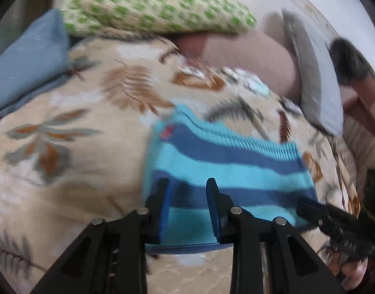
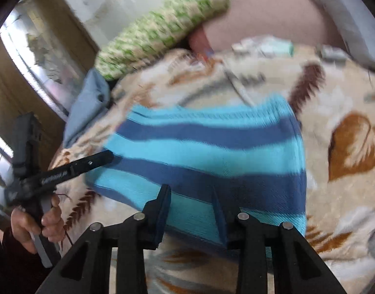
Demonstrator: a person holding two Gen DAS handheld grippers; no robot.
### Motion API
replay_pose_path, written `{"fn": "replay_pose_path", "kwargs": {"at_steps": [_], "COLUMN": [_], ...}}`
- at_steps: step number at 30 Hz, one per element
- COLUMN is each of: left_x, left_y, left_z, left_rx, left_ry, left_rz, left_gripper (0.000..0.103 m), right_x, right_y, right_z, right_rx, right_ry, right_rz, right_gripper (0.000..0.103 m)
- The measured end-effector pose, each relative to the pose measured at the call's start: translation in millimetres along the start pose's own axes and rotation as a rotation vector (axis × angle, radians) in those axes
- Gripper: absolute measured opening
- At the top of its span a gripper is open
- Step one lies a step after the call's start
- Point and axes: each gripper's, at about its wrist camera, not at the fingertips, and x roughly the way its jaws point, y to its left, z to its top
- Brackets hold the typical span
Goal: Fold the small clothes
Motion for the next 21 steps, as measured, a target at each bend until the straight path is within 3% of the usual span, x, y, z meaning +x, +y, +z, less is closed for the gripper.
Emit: {"fn": "replay_pose_path", "kwargs": {"at_steps": [3,5,8,10,14,16,18,21], "left_x": [-13.0,-15.6,-7.3,0.4,-1.9,-4.3,-4.6,3.0], "left_y": [17.1,30.2,45.7,51.5,60.1,58.0,55.1,54.4], "left_z": [-2.4,-5.4,-9.3,-11.5,-10.6,-9.8,-8.8,-9.4], "left_rx": [-0.069,-0.115,-0.161,-0.161,-0.205,-0.215,-0.226,-0.257], "left_ry": [-0.017,-0.014,0.025,0.055,0.052,0.053,0.056,0.080], "left_rz": [0.056,0.058,0.092,0.110,0.039,-0.015,-0.028,-0.048], "left_gripper": [0.036,0.037,0.037,0.037,0.039,0.049,0.062,0.069], "right_x": [-0.9,5.6,37.8,39.7,21.7,0.7,-15.4,-30.9], "right_y": [26.4,48.5,58.4,59.0,54.7,47.0,42.3,38.3], "right_z": [0.5,-3.2,-18.4,-26.3,-11.4,-7.5,-6.2,-7.6], "right_rx": [-0.061,-0.149,-0.218,-0.266,-0.187,-0.114,-0.060,-0.046], "right_ry": [-0.021,-0.030,0.069,0.026,0.068,0.028,-0.003,-0.051], "right_rz": [0.049,0.007,-0.056,-0.070,-0.038,0.021,0.053,0.045], "right_gripper": [0.039,0.039,0.040,0.041,0.041,0.043,0.052,0.053]}}
